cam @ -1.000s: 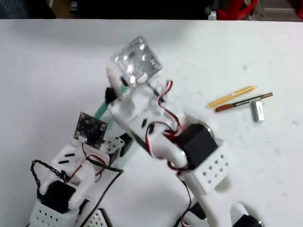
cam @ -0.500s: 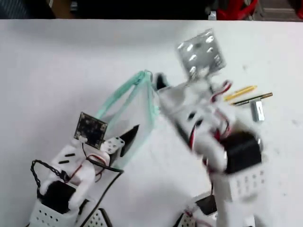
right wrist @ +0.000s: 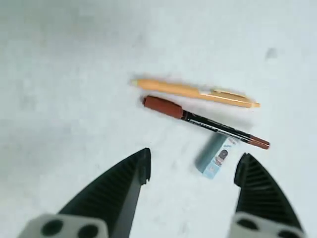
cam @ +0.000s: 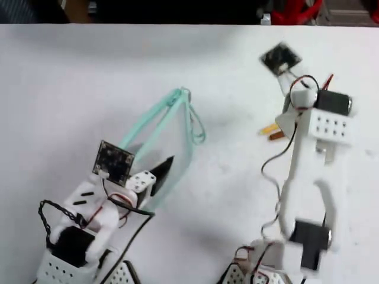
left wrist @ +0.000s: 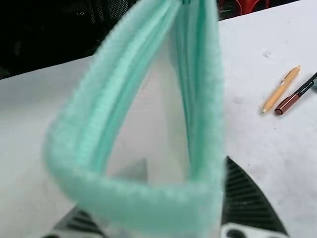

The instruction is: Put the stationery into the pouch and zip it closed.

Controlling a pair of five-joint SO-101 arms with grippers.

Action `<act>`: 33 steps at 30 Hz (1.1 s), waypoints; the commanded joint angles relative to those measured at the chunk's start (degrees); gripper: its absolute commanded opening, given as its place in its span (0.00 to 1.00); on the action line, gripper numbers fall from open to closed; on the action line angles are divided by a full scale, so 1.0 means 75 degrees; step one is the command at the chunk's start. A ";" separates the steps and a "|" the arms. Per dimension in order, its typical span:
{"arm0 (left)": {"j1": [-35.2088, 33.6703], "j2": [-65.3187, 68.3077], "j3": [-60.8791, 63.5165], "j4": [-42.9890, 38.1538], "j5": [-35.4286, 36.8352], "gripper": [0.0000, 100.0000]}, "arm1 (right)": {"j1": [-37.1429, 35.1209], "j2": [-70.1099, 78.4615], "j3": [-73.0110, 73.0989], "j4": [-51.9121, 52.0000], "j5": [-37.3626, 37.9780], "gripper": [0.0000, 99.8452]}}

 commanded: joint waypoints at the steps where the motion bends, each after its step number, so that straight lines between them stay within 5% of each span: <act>1: -0.0053 -0.0053 -0.0211 -0.0012 0.0035 0.24 | 0.0346 0.1084 -0.0481 -0.0475 0.1582 0.26; 10: -0.0053 -0.0053 -0.0211 -0.0012 0.0035 0.24 | 0.0662 0.3065 -0.1571 -0.1811 0.2907 0.26; 17: -0.0053 -0.0053 -0.0211 -0.0012 0.0023 0.24 | 0.0826 0.3862 -0.1793 -0.1858 0.4056 0.12; 29: -0.0053 -0.0053 -0.0211 -0.0012 0.0023 0.24 | 0.1014 0.4460 -0.1864 -0.2585 0.4138 0.12; 33: -0.0053 -0.0053 -0.0211 -0.0012 0.0023 0.24 | 0.0967 0.4413 -0.1899 -0.2538 0.4079 0.02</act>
